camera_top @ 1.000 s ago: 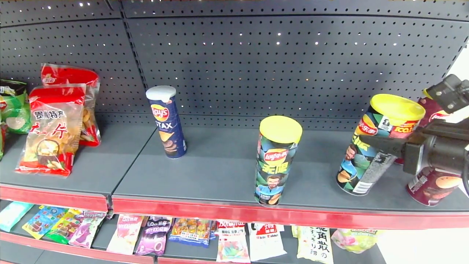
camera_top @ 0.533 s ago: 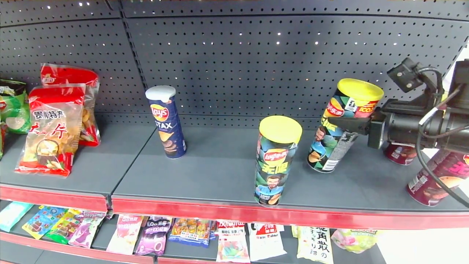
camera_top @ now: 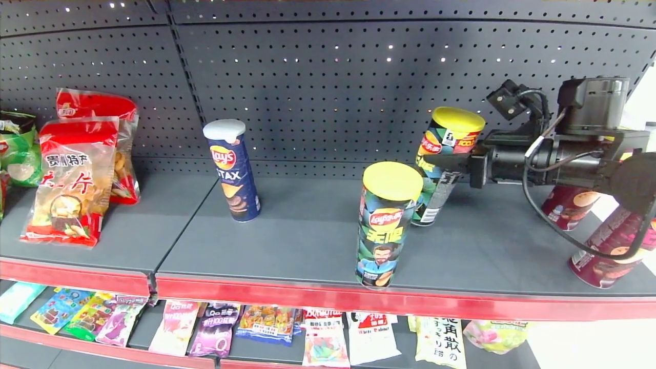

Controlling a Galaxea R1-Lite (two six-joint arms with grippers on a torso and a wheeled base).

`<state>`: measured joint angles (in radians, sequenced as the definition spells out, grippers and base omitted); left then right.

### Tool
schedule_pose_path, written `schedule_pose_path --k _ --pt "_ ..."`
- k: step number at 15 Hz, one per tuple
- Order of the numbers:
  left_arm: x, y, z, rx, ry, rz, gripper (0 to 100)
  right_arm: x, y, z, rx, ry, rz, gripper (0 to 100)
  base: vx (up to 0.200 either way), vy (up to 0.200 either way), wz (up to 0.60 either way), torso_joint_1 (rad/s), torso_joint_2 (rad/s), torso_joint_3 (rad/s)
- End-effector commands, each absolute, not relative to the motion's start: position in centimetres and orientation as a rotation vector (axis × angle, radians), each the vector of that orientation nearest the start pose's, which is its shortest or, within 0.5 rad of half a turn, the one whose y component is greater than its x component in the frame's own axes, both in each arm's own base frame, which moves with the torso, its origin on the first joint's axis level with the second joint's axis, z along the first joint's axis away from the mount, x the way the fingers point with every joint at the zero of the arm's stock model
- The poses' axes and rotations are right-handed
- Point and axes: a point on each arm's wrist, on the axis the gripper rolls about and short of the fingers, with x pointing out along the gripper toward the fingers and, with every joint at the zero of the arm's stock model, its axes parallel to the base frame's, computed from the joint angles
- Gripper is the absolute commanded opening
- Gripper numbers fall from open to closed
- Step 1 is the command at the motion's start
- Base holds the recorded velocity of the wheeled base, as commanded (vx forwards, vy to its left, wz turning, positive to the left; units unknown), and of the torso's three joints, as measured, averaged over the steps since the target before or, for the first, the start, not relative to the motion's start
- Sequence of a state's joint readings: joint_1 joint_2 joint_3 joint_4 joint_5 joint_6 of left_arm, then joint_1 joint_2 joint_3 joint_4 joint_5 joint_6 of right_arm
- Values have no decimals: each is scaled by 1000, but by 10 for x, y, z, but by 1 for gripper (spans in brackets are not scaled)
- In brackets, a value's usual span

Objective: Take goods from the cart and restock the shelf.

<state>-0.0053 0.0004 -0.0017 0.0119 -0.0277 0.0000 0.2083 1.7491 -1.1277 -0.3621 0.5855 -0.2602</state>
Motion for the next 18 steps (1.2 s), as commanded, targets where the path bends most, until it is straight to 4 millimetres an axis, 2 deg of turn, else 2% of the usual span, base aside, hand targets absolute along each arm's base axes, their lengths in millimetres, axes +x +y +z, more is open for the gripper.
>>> schedule_pose_path --k 1,4,8,18 --pt "-23 -1 75 0 11 -35 100 344 87 215 -225 171 847 0 0 0 0 0 0 0" --pt "-23 -1 75 0 11 -32 100 360 89 210 -252 146 902 0 0 0 0 0 0 0" --pt "-23 -1 75 0 11 -32 100 377 101 207 -254 124 943 0 0 0 0 0 0 0" --pt "-23 -1 75 0 11 -34 100 384 113 202 -255 125 969 0 0 0 0 0 0 0"
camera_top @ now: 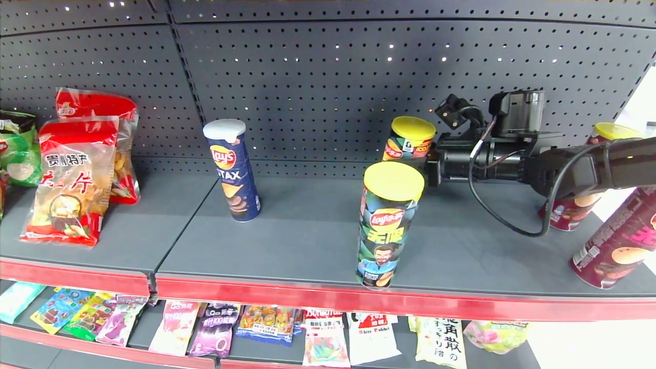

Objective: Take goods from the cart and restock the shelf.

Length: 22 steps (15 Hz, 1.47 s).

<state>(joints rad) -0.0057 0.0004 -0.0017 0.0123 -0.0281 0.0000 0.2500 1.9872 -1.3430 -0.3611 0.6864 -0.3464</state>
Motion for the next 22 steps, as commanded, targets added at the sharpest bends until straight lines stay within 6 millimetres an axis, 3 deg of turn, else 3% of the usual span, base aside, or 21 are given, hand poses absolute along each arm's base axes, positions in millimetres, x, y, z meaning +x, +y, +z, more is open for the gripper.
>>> schedule_pose_path --k 1,22 --pt "-23 0 75 0 11 -34 100 383 115 202 -255 126 974 0 0 0 0 0 0 0" --pt "-23 0 75 0 11 -34 100 369 123 206 -264 123 1003 0 0 0 0 0 0 0"
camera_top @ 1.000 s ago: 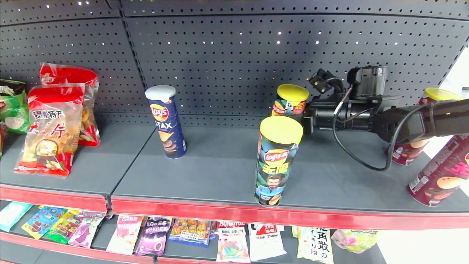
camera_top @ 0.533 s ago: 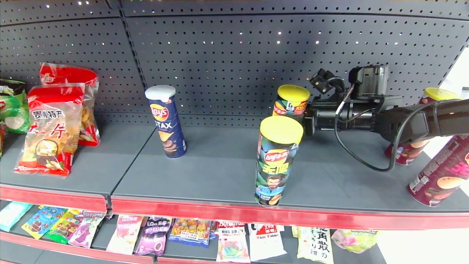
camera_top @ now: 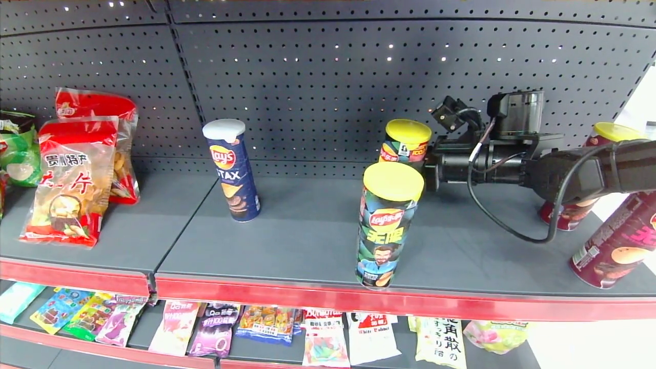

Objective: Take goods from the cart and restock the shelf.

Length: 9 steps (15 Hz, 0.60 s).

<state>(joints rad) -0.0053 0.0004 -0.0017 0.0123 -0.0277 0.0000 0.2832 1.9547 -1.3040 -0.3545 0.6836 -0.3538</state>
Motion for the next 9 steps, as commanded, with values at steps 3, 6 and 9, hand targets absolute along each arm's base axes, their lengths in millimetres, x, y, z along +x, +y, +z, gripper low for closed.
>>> schedule_pose_path --k 3,6,9 --pt "-23 -1 75 0 11 -35 100 368 126 204 -263 129 1011 0 0 0 0 0 0 0" --pt "-23 0 75 0 11 -34 100 368 126 204 -263 128 1013 0 0 0 0 0 0 0" --pt "-23 -1 75 0 11 -32 100 367 127 200 -262 141 1016 0 0 0 0 0 0 0"
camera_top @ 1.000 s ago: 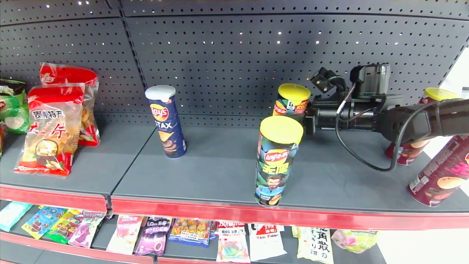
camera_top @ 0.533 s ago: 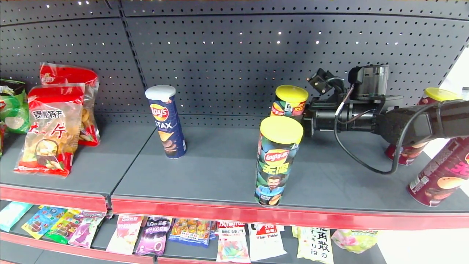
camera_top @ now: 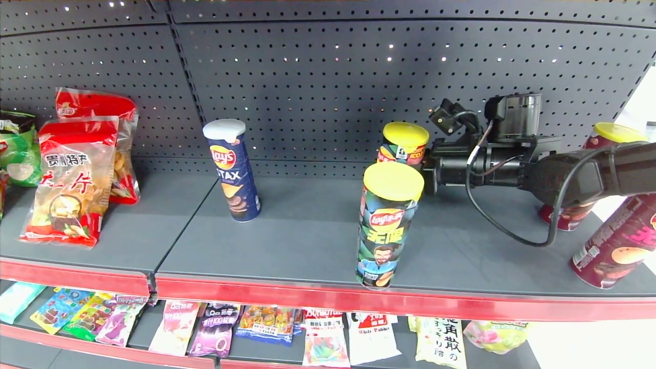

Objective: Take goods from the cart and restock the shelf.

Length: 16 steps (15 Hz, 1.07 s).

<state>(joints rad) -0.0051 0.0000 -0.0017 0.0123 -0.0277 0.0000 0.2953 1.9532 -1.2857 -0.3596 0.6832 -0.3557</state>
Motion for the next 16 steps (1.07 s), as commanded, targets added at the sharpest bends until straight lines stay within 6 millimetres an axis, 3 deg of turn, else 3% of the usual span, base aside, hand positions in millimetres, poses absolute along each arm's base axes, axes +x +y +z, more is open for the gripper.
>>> schedule_pose_path --k 1,5,6,12,16 --pt "-23 0 75 0 11 -34 100 366 129 198 -262 145 1023 0 0 0 0 0 0 0" --pt "-23 -1 75 0 11 -32 100 365 130 197 -263 148 1025 0 0 0 0 0 0 0" --pt "-23 -1 75 0 11 -34 100 365 130 197 -266 146 1025 100 0 0 0 0 0 0" --pt "-23 0 75 0 11 -34 100 360 123 206 -269 128 1007 100 0 0 0 0 0 0" --pt "-23 0 75 0 11 -34 100 341 105 205 -259 163 970 100 0 0 0 0 0 0"
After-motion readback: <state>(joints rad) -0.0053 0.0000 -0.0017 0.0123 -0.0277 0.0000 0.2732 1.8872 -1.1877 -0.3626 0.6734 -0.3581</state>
